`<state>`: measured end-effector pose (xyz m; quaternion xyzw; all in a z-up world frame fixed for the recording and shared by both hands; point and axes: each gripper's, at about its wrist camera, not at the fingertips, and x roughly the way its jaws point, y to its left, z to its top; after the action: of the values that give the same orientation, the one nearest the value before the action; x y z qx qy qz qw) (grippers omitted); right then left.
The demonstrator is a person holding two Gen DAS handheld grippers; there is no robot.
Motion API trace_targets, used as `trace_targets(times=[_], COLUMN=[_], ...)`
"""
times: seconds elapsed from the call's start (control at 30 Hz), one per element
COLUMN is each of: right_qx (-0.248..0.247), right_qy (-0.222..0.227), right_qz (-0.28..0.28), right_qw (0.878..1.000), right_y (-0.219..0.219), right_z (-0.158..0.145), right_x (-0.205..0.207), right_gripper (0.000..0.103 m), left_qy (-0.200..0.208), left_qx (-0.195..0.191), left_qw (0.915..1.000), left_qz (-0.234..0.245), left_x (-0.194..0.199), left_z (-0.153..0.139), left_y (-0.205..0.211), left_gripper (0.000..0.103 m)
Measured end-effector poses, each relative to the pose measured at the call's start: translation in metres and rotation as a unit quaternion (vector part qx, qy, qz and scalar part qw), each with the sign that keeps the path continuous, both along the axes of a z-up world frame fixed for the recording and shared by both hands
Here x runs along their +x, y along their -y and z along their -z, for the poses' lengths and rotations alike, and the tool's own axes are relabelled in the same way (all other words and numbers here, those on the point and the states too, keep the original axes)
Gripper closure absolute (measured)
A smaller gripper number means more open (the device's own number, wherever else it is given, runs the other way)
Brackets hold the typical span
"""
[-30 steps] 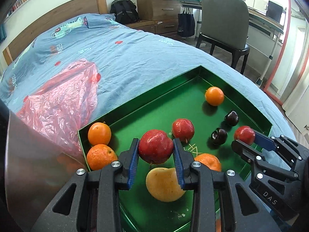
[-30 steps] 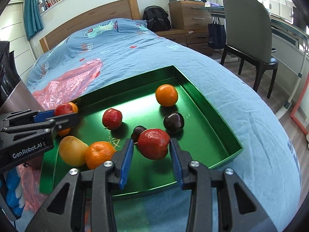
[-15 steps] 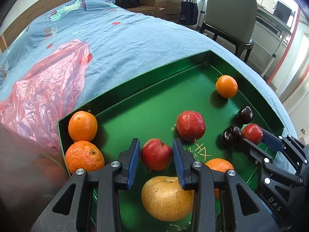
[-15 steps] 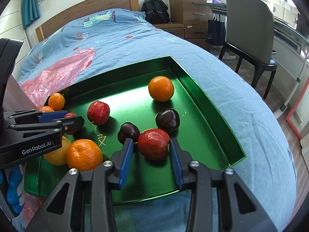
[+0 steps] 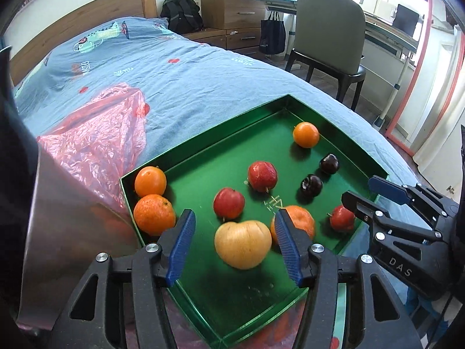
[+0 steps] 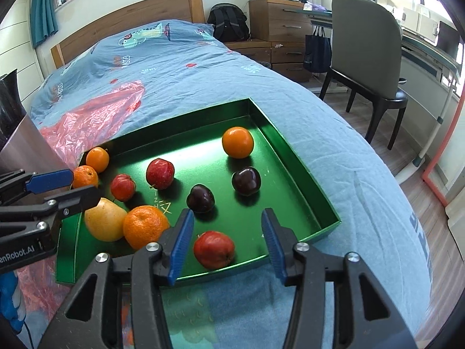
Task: Organize fruits
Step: 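Open the left tool on its apple while the right tool releases its apple, then withdraw both tools from the tray back over the bed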
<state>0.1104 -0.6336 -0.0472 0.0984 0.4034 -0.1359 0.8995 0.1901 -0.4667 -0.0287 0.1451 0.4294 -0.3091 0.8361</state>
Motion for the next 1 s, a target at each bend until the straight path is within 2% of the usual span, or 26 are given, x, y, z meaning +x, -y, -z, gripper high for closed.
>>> trace_targets(times=[0.1, 0.17, 0.53, 0.73, 1.0], right_qx=[-0.001, -0.001, 0.003, 0.018, 0.024], right_qy=[0.005, 0.007, 0.008, 0.007, 0.015], right_qz=[-0.001, -0.003, -0.035, -0.073, -0.113], right_qw=[1.000, 1.000, 0.999, 0.997, 0.993], right_y=[-0.009, -0.017, -0.090, -0.147, -0.225], right_z=[-0.011, -0.017, -0.034, -0.031, -0.028], right_x=[-0.011, -0.019, -0.060, -0.075, -0.086], right_gripper=[0.012, 0.005, 0.000, 0.000, 0.000], left_qy=[0.004, 0.006, 0.026, 0.027, 0.036], left_qx=[-0.007, -0.012, -0.010, -0.011, -0.015], left_qw=[1.0000, 0.9999, 0.9993, 0.9967, 0.9888], left_qz=[0.003, 0.002, -0.025, -0.075, -0.144], left_x=[-0.020, -0.034, -0.094, -0.113, -0.135], left_z=[-0.010, -0.016, -0.034, -0.033, -0.035], left_y=[-0.016, -0.029, -0.114, -0.174, -0.246], left_gripper=[0.052, 0.052, 0.050, 0.046, 0.046])
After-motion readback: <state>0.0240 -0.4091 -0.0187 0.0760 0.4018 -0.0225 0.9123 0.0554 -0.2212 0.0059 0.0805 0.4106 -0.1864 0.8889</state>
